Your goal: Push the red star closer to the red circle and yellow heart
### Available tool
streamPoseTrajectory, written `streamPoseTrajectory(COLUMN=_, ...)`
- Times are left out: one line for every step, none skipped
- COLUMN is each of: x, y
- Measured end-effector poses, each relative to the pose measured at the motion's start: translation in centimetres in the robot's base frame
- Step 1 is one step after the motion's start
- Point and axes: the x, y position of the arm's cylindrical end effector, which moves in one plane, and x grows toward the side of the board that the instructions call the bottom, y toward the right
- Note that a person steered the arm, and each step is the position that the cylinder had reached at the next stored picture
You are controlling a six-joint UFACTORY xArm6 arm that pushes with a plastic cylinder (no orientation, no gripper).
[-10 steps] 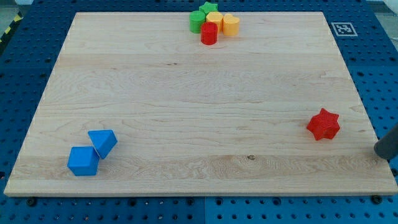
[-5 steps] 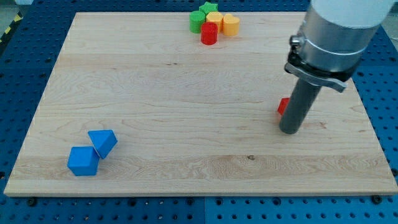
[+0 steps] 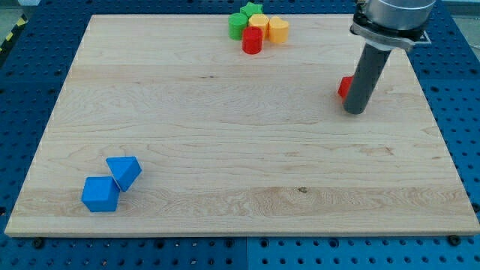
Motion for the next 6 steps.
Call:
streamPoseTrajectory(x=-0.8, y=2.3)
streamPoseTrajectory(x=-3.8, y=2.4)
streamPoseTrajectory(x=-5.6, y=2.4)
streamPoseTrajectory(x=-7.6, y=2.4)
streamPoseTrajectory(x=-7.9, y=2.4)
streamPoseTrajectory(x=-6.7, y=1.5)
